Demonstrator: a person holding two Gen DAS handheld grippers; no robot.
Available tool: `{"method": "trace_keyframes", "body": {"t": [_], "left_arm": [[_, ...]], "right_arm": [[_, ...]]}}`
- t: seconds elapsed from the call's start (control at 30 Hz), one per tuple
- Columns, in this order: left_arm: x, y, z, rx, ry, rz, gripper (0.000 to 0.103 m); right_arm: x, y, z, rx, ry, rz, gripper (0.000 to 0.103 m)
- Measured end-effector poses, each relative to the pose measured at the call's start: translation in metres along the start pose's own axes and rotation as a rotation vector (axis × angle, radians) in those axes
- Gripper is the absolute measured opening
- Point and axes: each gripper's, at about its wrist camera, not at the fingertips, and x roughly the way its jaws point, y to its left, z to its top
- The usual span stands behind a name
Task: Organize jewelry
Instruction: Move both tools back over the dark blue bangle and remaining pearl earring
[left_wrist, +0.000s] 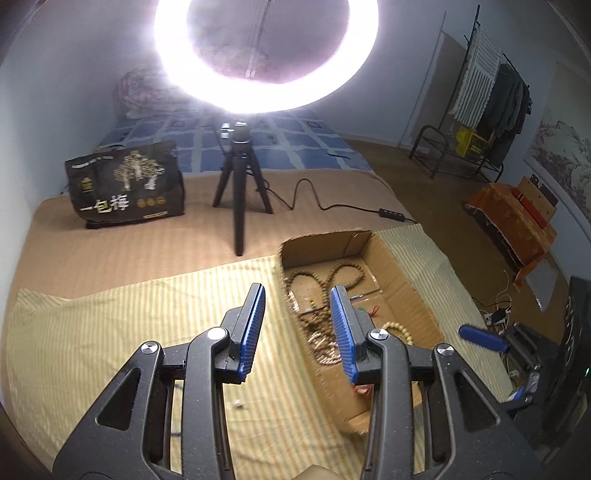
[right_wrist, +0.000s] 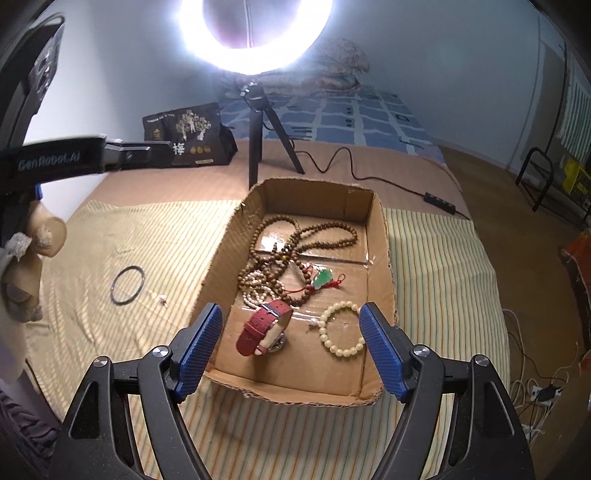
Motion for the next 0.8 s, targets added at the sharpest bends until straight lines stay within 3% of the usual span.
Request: {"method": "trace_keyframes", "body": {"t": [0.2, 0.4, 0.67, 0.7, 0.73, 0.8], "left_arm": [[-0.023, 0.03, -0.018, -0.004, -0.001, 0.032, 0.037], [-0.031, 0.068, -0.044, -0.005, 0.029, 0.071, 0.037], [-0.021, 0.12, -0.074, -0.095, 0.098, 0.067, 0.037], [-0.02, 0.125, -0.077, -0.109, 0.105, 0.062, 0.04], [-0.019, 0.128, -0.08, -0.119, 0.111, 0.054, 0.054], [-0.016, 0.137, -0.088, -0.142, 0.122, 0.033, 0.067]], "right_arm": [[-0.009, 0.019, 0.002, -0.04, -0.039, -0.017, 0.078], [-0.016, 0.04, 0.0, -0.08, -0.117, 0.031, 0.079], [-0.002, 0.083, -0.002, -0.14, -0.079, 0.132, 0.079], [0.002, 0.089, -0.003, -0.149, -0.072, 0.14, 0.079], [0.005, 0.095, -0.004, -0.161, -0.065, 0.144, 0.079], [0.013, 0.104, -0.006, -0.185, -0.052, 0.148, 0.079]]}}
